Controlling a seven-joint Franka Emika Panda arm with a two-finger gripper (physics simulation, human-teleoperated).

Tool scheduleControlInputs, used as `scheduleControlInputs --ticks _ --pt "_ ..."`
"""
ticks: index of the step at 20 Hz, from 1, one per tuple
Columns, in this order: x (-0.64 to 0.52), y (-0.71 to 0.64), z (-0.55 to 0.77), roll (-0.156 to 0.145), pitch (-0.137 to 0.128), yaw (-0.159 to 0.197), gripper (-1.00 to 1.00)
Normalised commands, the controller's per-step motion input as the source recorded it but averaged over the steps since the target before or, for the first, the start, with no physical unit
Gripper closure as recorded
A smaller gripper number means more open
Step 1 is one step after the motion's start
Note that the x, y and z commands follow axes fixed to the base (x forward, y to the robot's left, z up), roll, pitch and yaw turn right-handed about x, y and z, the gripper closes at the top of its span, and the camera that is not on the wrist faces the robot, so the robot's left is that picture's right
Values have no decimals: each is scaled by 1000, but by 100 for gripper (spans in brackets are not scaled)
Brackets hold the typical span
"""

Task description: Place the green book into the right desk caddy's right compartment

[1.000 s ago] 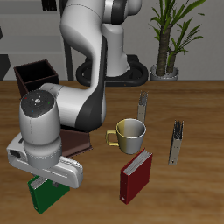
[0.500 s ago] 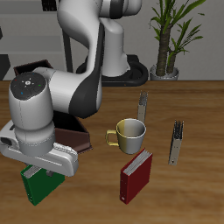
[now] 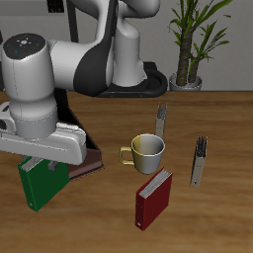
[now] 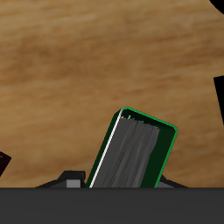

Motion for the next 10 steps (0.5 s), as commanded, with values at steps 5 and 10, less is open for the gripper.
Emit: scheduleControlInputs --ticks 5,10 --pt "-289 55 450 19 -91 64 100" --pt "-336 127 504 32 -105 81 100"
